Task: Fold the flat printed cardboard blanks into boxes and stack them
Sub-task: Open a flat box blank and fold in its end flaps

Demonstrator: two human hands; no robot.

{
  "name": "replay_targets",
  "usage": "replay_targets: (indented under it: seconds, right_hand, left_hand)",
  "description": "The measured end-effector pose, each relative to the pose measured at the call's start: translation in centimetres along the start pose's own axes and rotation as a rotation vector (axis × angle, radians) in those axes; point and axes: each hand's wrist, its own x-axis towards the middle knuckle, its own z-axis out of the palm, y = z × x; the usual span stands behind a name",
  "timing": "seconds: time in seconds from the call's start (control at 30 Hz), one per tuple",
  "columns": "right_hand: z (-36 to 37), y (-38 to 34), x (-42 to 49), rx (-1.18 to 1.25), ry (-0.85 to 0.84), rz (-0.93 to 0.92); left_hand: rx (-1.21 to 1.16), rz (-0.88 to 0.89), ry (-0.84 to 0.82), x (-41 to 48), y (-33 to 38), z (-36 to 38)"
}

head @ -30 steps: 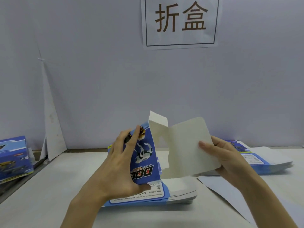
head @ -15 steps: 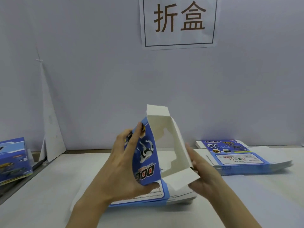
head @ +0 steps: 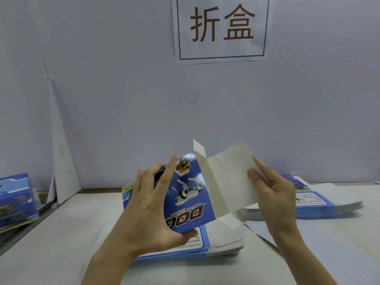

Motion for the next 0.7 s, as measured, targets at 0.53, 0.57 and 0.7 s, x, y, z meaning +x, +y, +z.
replay_targets:
  seconds: [0.53, 0.57, 0.7]
  right_hand:
    - [-0.7, -1.8, 0.6, 0.502, -0.394, 0.596]
    - [-0.6, -1.6, 0.6, 0.414, -0.341, 0.576]
    - [-0.4, -1.0, 0.7, 0.277, -0.227, 0.509]
  left_hand:
    - [0.25, 0.107, 0.147, 0.4, 0.0, 1.0]
    - [0.249, 0.115, 0.154, 0.3, 0.0, 1.0]
    - [0.245, 0.042, 0.151, 0.5, 0.6, 1.4]
